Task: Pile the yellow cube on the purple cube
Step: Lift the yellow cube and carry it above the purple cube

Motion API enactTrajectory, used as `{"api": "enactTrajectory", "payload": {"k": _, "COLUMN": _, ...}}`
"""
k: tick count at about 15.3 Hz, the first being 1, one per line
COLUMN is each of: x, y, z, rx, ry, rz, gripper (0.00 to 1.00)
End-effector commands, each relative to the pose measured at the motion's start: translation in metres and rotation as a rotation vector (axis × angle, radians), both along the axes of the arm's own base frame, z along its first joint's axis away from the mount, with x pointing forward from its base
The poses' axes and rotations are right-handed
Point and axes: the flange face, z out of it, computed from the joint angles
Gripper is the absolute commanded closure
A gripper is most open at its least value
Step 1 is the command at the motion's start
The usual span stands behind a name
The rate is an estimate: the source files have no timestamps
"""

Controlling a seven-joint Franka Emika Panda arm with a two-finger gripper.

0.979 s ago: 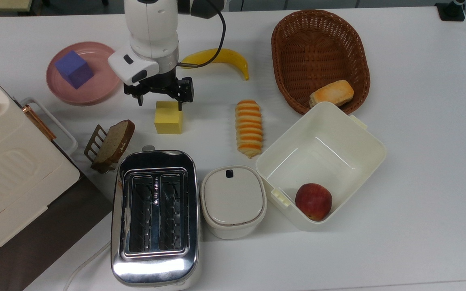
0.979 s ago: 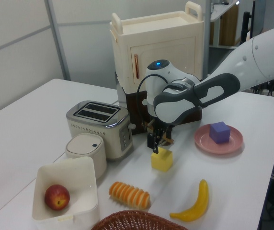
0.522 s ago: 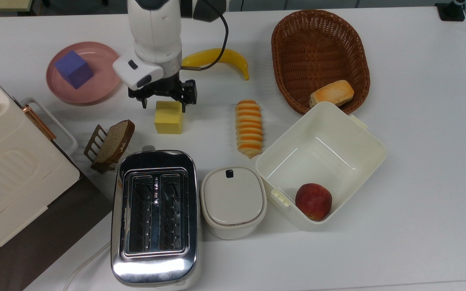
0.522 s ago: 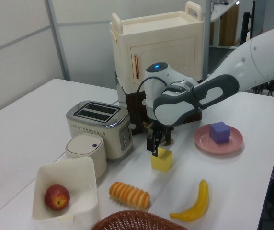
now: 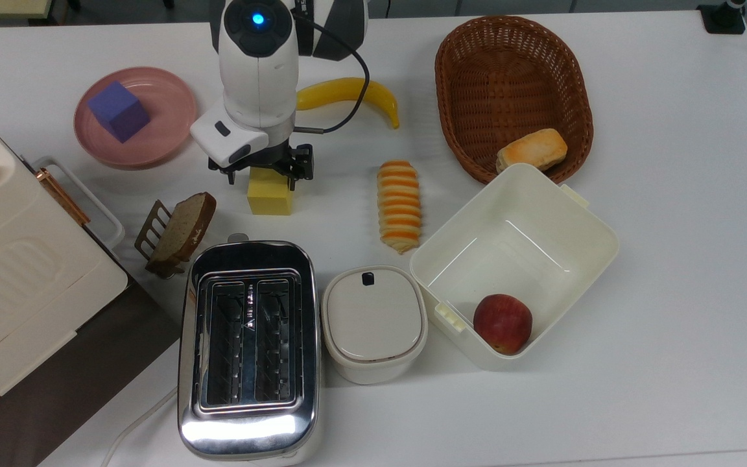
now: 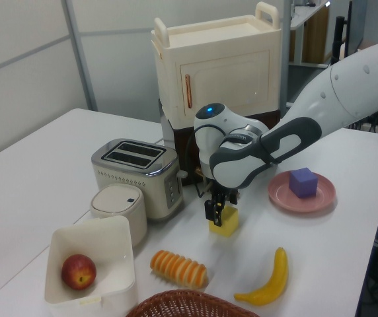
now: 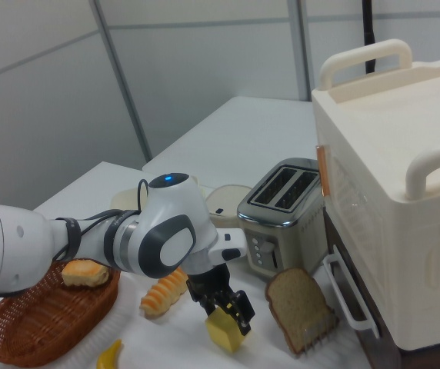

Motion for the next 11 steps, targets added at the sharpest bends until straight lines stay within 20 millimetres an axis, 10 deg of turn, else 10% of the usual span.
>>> {"api": "enactTrajectory", "payload": {"k": 1, "x": 0.004, "y": 0.009, "z": -0.002, "rx": -0.019, "ry": -0.019, "rz": 0.009, "gripper": 0.00}}
{"api": "enactTrajectory", "payload": {"k": 2, "x": 0.004, "y": 0.008, "z": -0.002, "rx": -0.024, "ry": -0.019, "rz": 0.013, "gripper": 0.06}}
{"api": "enactTrajectory", "payload": {"k": 3, "x": 0.004, "y": 0.008, "z": -0.002, "rx": -0.037, "ry": -0.019, "rz": 0.025, "gripper": 0.39}}
{"api": "enactTrajectory", "payload": {"k": 5, "x": 0.004, "y": 0.006, "z": -0.003, "rx": -0.044, "ry": -0.017, "rz": 0.026, "gripper": 0.69}}
{"api": "enactTrajectory", "payload": {"k": 11, "x": 0.000, "y": -0.005, "z": 0.037, "rx": -0.047, "ry": -0.063, "rz": -0.009, "gripper": 0.80}}
